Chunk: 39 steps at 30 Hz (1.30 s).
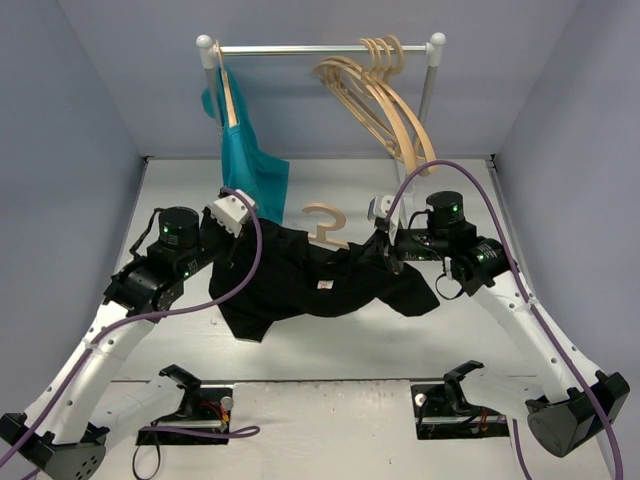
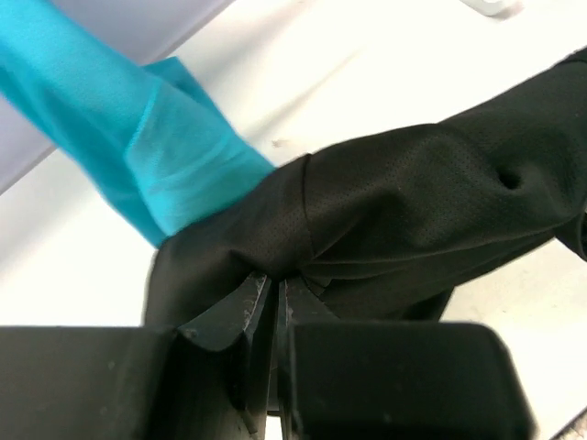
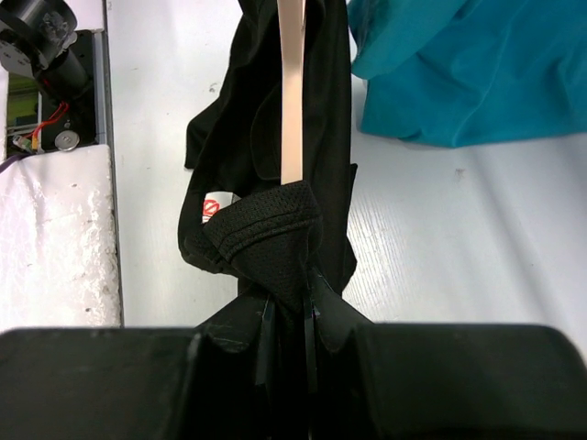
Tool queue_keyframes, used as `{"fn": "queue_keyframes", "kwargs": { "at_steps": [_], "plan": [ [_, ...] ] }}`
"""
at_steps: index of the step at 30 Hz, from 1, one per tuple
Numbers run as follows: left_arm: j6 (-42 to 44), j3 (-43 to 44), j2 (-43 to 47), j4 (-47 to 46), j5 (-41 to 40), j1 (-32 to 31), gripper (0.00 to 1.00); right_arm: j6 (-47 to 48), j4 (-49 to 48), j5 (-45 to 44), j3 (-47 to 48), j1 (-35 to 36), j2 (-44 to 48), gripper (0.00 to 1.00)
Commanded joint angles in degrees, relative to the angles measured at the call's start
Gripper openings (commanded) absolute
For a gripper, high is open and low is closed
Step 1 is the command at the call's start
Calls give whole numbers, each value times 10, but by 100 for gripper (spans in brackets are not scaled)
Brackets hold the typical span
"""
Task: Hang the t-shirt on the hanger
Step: Place the T-shirt on the hanger, then place the hanger at the clothesline.
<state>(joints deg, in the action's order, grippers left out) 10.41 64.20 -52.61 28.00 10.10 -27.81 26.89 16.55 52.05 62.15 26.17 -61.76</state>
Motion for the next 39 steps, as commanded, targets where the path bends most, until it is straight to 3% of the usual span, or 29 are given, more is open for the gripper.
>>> {"fn": "queue_keyframes", "kwargs": {
  "at_steps": [1,6,14,15,18,20,26,33,39],
  "plan": [
    [14,76,6,-42,-67,0,0,-19,-46,-8,13,-7,6,0],
    [41,120,-29,-36,-109,14,0,-33,-45,-16,20,-8,19,0],
    [38,212,-92,-4,-104,33,1,-39,-45,-24,38,-9,33,0],
    [34,219,-101,3,-108,33,6,-39,-46,-24,42,-9,36,0],
    [21,237,-108,34,-104,33,35,-46,-46,-46,65,-10,43,0],
    [8,242,-98,35,-99,33,44,-50,-47,-52,88,-10,45,0],
    [-6,294,-77,47,-61,33,46,-58,-47,-29,156,-10,40,0],
    [-17,334,-31,47,-95,33,47,-86,-46,-139,297,-12,30,0],
    [-15,311,27,46,-113,33,47,-96,-53,-175,265,-12,71,0]
  ]
}}
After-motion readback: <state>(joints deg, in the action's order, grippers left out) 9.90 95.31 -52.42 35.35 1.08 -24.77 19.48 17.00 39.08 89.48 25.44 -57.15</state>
